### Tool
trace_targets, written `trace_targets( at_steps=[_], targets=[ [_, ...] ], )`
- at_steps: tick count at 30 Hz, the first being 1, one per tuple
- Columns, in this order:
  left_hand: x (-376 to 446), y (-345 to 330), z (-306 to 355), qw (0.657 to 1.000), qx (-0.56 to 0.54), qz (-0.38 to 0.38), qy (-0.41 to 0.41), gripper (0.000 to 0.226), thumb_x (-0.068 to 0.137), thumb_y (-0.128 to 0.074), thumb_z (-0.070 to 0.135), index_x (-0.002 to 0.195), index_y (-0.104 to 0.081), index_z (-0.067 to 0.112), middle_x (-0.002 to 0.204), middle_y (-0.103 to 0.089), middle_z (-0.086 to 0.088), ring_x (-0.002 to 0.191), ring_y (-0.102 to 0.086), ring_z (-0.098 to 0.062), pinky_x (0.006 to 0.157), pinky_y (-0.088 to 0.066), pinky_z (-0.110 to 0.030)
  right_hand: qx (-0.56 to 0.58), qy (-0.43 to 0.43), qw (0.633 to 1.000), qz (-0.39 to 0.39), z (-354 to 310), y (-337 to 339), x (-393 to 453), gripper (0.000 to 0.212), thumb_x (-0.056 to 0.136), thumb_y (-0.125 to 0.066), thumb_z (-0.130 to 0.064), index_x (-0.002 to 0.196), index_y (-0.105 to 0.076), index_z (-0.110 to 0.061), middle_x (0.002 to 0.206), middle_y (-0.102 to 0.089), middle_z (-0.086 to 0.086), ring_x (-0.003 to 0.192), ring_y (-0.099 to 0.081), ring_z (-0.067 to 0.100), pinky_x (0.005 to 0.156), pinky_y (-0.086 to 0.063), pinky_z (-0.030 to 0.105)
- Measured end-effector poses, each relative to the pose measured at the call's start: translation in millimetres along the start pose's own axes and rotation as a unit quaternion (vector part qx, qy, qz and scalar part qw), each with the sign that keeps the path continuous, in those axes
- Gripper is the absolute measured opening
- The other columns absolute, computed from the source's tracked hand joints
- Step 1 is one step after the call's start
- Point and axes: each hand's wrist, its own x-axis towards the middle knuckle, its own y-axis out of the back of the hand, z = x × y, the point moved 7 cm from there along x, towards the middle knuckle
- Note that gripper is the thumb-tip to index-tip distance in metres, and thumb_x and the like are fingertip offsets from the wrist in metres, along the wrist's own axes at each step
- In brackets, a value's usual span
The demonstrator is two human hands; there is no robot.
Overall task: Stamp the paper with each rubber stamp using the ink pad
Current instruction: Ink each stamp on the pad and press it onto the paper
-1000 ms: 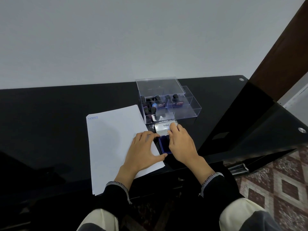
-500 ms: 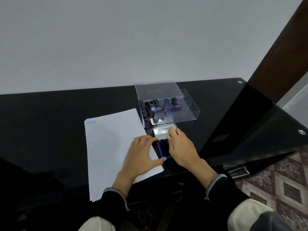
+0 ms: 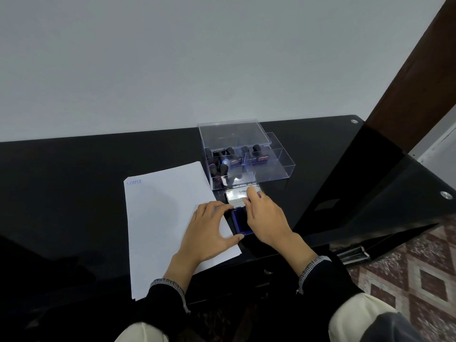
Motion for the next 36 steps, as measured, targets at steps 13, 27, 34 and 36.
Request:
trace_targets(
  at_steps=[13, 27, 34, 36],
  targets=[
    [0, 1, 0, 1.000, 0.001, 0.005, 0.002, 0.074, 0.075, -0.054, 0.075, 0.137, -0.041, 0.037, 0.138, -0.038, 0.015, 0.126, -0.029, -0.006, 0.103, -0.023, -0.019, 0.011, -0.010, 1.000, 0.002, 1, 1, -3, 0.012, 0.102, -0.034, -0.026, 0.099, -0.039, -0.016, 0.082, -0.045, -0.001, 0.062, -0.043, 0.016, 0.050, -0.027, 0.024],
    [0, -1, -1, 1.000, 0.006, -0.003, 0.005, 0.074, 0.077, -0.055, 0.074, 0.138, -0.040, 0.037, 0.139, -0.038, 0.013, 0.127, -0.028, -0.007, 0.102, -0.022, -0.019, 0.013, -0.009, 1.000, 0.018, 0, 2, -11, 0.015, 0.103, -0.033, -0.026, 0.101, -0.042, -0.013, 0.084, -0.043, -0.001, 0.064, -0.042, 0.016, 0.052, -0.029, 0.024],
    [0, 0, 0, 1.000, 0.006, 0.000, 0.001, 0.075, 0.075, -0.050, 0.078, 0.138, -0.040, 0.038, 0.139, -0.038, 0.015, 0.126, -0.028, -0.006, 0.104, -0.023, -0.020, 0.006, 0.017, 1.000, -0.023, 0, 1, 2, 0.009, 0.102, -0.034, -0.025, 0.095, -0.034, -0.019, 0.080, -0.048, 0.001, 0.060, -0.045, 0.017, 0.051, -0.029, 0.026],
    [0, 0, 0, 1.000, 0.006, 0.004, -0.001, 0.075, 0.075, -0.050, 0.077, 0.138, -0.040, 0.038, 0.138, -0.038, 0.015, 0.126, -0.028, -0.006, 0.104, -0.023, -0.020, 0.000, 0.023, 0.999, -0.039, 1, 1, 6, 0.008, 0.102, -0.033, -0.025, 0.096, -0.033, -0.020, 0.080, -0.049, 0.002, 0.061, -0.046, 0.020, 0.053, -0.030, 0.029]
  ],
)
